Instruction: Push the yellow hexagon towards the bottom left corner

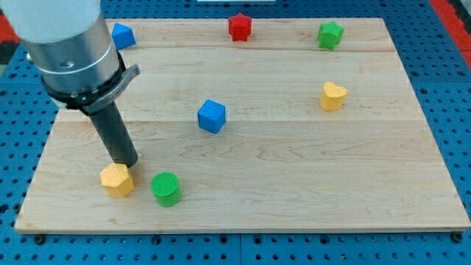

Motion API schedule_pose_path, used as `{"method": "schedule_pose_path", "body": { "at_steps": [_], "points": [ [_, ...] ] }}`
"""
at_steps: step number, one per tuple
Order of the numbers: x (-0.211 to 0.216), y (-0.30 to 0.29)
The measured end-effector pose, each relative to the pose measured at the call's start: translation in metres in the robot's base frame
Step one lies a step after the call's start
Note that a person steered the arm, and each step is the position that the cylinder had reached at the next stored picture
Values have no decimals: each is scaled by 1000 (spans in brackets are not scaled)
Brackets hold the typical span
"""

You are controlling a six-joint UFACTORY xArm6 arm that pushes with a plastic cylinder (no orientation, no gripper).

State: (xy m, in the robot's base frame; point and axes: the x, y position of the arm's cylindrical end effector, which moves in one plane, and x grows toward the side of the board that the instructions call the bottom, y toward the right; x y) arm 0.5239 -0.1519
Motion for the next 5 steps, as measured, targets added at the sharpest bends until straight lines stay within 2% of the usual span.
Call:
{"method": "schedule_pose_path", "body": {
  "at_steps": [1, 2, 4, 5],
  "points": [
    [3, 50],
    [26, 43],
    [41, -51],
    [51, -47]
  ]
}}
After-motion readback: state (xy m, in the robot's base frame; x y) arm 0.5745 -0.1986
